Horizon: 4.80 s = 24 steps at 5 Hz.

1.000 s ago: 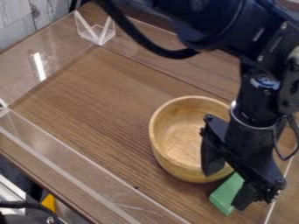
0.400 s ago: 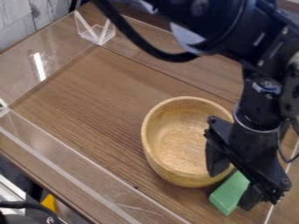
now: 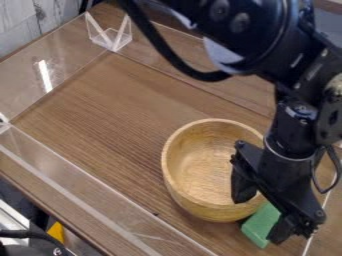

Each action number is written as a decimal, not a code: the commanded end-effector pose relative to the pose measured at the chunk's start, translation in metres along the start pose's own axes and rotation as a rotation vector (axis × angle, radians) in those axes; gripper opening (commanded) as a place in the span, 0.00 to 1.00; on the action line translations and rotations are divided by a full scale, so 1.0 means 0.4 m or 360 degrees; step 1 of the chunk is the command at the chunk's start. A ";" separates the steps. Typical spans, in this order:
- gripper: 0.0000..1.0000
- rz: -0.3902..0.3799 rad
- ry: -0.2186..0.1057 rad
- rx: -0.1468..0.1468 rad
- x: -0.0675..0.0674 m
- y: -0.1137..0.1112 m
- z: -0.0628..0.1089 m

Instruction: Put the green block in the brown bowl

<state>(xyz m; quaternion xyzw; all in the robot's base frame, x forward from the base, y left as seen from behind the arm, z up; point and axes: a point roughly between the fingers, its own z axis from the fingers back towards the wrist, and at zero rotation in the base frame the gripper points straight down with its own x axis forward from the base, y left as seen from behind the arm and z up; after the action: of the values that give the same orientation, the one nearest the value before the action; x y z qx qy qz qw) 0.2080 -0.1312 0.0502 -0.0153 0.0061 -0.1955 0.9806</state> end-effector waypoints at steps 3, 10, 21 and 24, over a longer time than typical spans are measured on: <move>0.00 0.0021 -0.0042 -0.0010 0.025 -0.005 -0.011; 0.00 0.0041 -0.0008 -0.0107 0.035 0.013 0.123; 0.00 -0.0079 -0.0171 -0.0139 -0.004 -0.029 0.270; 0.00 -0.0021 -0.0213 -0.0152 -0.020 -0.062 0.208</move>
<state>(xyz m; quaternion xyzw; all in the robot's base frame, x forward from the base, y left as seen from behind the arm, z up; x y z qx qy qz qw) 0.1896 -0.1469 0.1253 -0.0691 -0.0316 -0.1984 0.9772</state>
